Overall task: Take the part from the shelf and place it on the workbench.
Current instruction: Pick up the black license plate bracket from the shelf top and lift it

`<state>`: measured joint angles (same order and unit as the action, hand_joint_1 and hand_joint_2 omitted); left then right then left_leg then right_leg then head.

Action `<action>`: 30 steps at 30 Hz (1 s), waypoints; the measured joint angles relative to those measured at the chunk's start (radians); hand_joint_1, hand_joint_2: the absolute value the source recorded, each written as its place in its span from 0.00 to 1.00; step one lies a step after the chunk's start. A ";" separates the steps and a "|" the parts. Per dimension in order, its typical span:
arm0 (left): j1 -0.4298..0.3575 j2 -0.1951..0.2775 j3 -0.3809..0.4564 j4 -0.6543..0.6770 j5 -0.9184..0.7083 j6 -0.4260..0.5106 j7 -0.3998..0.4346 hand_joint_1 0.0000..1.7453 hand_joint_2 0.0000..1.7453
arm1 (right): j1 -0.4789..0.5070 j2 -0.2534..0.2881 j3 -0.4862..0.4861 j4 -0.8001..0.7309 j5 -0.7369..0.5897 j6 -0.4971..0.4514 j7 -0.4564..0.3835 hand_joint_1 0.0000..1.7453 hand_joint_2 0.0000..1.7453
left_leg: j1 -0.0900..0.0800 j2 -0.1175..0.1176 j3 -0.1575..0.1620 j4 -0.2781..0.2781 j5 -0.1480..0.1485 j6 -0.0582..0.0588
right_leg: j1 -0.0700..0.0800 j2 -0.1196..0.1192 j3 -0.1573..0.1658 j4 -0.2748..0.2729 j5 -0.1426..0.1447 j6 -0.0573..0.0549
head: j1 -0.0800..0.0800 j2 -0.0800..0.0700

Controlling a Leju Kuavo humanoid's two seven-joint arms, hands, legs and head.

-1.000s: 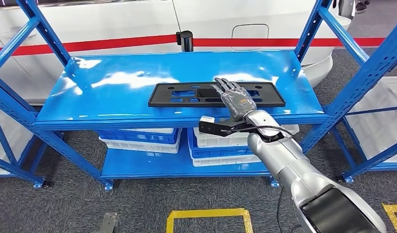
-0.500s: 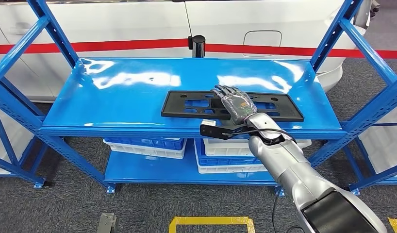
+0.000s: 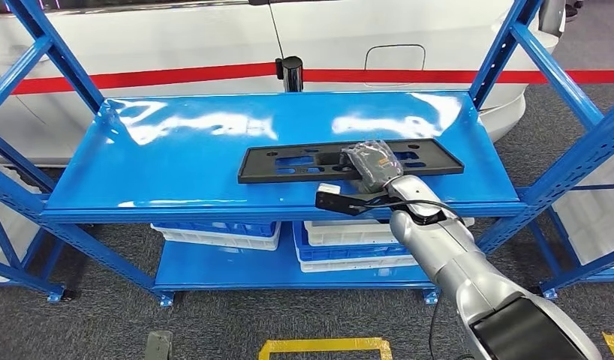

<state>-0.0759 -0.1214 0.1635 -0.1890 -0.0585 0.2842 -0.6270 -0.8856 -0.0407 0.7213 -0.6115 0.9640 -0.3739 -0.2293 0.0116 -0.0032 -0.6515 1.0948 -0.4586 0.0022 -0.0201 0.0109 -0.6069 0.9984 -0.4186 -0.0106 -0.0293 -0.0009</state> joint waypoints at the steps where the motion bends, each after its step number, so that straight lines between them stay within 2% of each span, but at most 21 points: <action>1: 0.000 0.000 0.004 -0.001 0.004 -0.015 -0.033 0.00 1.00 | 0.000 -0.002 -0.003 -0.007 -0.001 0.000 -0.005 1.00 1.00 | -0.003 0.000 0.025 -0.055 0.021 0.007 | 0.002 0.001 0.001 0.000 -0.002 0.003 | 0.001 0.000; 2: 0.001 0.000 0.008 -0.003 0.009 -0.035 -0.054 0.00 1.00 | 0.001 -0.005 -0.006 -0.014 -0.002 0.000 -0.009 1.00 1.00 | -0.006 0.000 0.040 -0.087 0.030 0.013 | 0.004 0.001 0.001 0.000 -0.003 0.007 | 0.000 0.000; 5: 0.004 0.000 0.016 -0.006 0.016 -0.070 -0.069 0.00 1.00 | 0.005 -0.014 -0.015 -0.044 -0.005 0.002 -0.013 1.00 1.00 | -0.013 0.001 0.047 -0.102 0.033 0.027 | 0.007 0.001 0.004 -0.007 -0.003 0.022 | 0.000 0.000; 9: 0.006 -0.003 0.024 -0.007 0.006 -0.043 -0.073 0.00 1.00 | 0.003 -0.029 -0.035 -0.095 -0.013 0.014 -0.013 1.00 1.00 | -0.019 -0.002 0.057 -0.118 0.044 0.020 | 0.017 -0.002 0.017 -0.025 0.002 0.015 | 0.014 0.000; 14: 0.007 -0.004 0.031 -0.007 0.013 -0.041 -0.060 0.00 1.00 | 0.004 -0.038 -0.048 -0.128 -0.018 0.023 -0.016 1.00 1.00 | -0.028 -0.006 0.054 -0.116 0.042 0.032 | 0.011 -0.006 0.018 -0.026 0.002 0.018 | 0.014 0.000; 18: 0.007 -0.005 0.038 -0.006 0.016 0.006 0.027 0.00 1.00 | 0.006 -0.042 -0.055 -0.148 -0.033 0.031 -0.027 1.00 1.00 | -0.031 -0.006 0.054 -0.115 0.041 0.037 | 0.009 -0.006 0.018 -0.029 0.003 0.021 | 0.014 0.000; 21: 0.006 -0.006 0.047 -0.006 0.015 0.010 0.100 0.00 1.00 | 0.014 -0.043 -0.071 -0.168 -0.058 0.018 -0.040 1.00 1.00 | -0.033 -0.006 0.053 -0.113 0.039 0.041 | 0.005 -0.006 0.019 -0.033 0.004 0.032 | 0.013 0.000; 24: 0.006 -0.007 0.050 -0.006 -0.003 -0.002 0.135 0.00 1.00 | 0.024 -0.047 -0.083 -0.182 -0.066 0.011 -0.042 1.00 1.00 | -0.028 -0.004 0.057 -0.119 0.045 0.061 | -0.007 -0.006 0.024 -0.042 0.008 0.053 | 0.010 0.000; 25: 0.006 -0.008 0.050 -0.006 -0.010 -0.007 0.143 0.00 1.00 | 0.028 -0.051 -0.086 -0.184 -0.066 0.010 -0.041 1.00 1.00 | -0.023 -0.002 0.061 -0.127 0.052 0.067 | -0.006 -0.006 0.019 -0.030 -0.001 0.055 | 0.010 0.000; 26: 0.005 -0.009 0.049 -0.006 -0.018 -0.014 0.151 0.00 1.00 | 0.032 -0.054 -0.090 -0.185 -0.066 0.009 -0.041 1.00 1.00 | -0.018 0.000 0.065 -0.135 0.057 0.071 | -0.003 -0.006 0.004 0.001 -0.022 0.050 | 0.011 0.000; 28: 0.004 -0.010 0.047 -0.006 -0.031 -0.030 0.165 0.00 1.00 | 0.046 -0.060 -0.095 -0.185 -0.066 0.005 -0.041 1.00 1.00 | -0.015 0.002 0.065 -0.141 0.062 0.074 | -0.002 -0.006 -0.054 0.134 -0.090 0.038 | 0.011 0.000; 29: 0.003 -0.010 0.046 -0.006 -0.038 -0.034 0.171 0.00 1.00 | 0.056 -0.063 -0.096 -0.185 -0.064 0.004 -0.041 1.00 1.00 | -0.014 0.002 0.064 -0.141 0.063 0.073 | -0.003 -0.006 -0.086 0.210 -0.120 0.036 | 0.011 0.000; 30: 0.003 -0.010 0.044 -0.006 -0.043 -0.035 0.176 0.00 1.00 | 0.066 -0.065 -0.096 -0.185 -0.063 0.002 -0.040 1.00 1.00 | -0.014 0.002 0.063 -0.140 0.064 0.072 | -0.004 -0.006 -0.107 0.264 -0.137 0.038 | 0.011 0.000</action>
<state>-0.0725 -0.1319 0.2072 -0.1946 -0.1014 0.2491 -0.4515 -0.8193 -0.1061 0.6253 -0.7969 0.9013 -0.3719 -0.2693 -0.0024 -0.0013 -0.5887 0.9543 -0.3945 0.0742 -0.0236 0.0045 -0.7135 1.2621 -0.5559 0.0275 -0.0182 -0.0008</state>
